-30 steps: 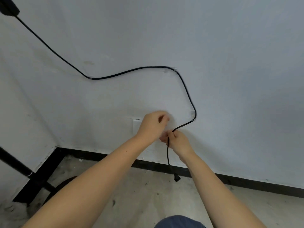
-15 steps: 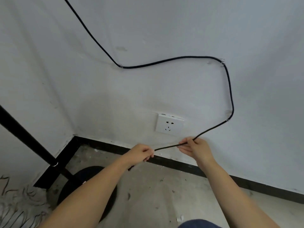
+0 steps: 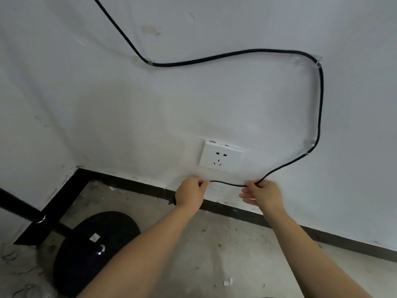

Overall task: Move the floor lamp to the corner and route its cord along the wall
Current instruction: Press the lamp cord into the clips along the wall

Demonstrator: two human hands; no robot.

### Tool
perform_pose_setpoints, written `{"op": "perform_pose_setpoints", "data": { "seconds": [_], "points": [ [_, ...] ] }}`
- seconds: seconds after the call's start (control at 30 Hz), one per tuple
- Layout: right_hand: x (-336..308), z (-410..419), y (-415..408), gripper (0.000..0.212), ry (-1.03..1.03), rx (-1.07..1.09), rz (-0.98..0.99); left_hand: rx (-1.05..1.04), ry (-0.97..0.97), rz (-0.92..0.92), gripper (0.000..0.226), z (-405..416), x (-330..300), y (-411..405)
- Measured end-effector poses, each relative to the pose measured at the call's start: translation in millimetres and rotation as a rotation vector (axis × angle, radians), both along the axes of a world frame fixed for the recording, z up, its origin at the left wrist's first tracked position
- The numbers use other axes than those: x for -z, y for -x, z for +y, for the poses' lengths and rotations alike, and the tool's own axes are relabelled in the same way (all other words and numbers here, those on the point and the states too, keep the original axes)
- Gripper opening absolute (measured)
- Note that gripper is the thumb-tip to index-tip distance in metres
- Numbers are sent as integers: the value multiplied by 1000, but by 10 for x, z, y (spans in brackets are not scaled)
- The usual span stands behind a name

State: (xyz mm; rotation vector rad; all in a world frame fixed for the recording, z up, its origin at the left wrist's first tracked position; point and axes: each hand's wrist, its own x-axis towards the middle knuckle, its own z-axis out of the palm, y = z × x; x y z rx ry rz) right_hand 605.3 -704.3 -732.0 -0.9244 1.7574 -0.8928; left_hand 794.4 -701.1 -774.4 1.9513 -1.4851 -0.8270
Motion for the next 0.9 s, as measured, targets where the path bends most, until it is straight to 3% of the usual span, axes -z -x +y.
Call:
{"op": "perform_pose_setpoints", "data": {
  "seconds": [0.5,0.73,0.83,0.9],
  "points": [
    [392,-44,-273,16,-133,60,-128,29,-48,52,33,-10,249,185],
    [454,-17,-264,22,-64,-23,165,75,-71,-41,33,-32,258,246],
    [462,1,-266,25,-50,-45,218,48,-169,22,51,-73,289,272],
    [466,3,-266,25,-51,-42,221,45,-218,83,51,-105,299,270]
  ]
}}
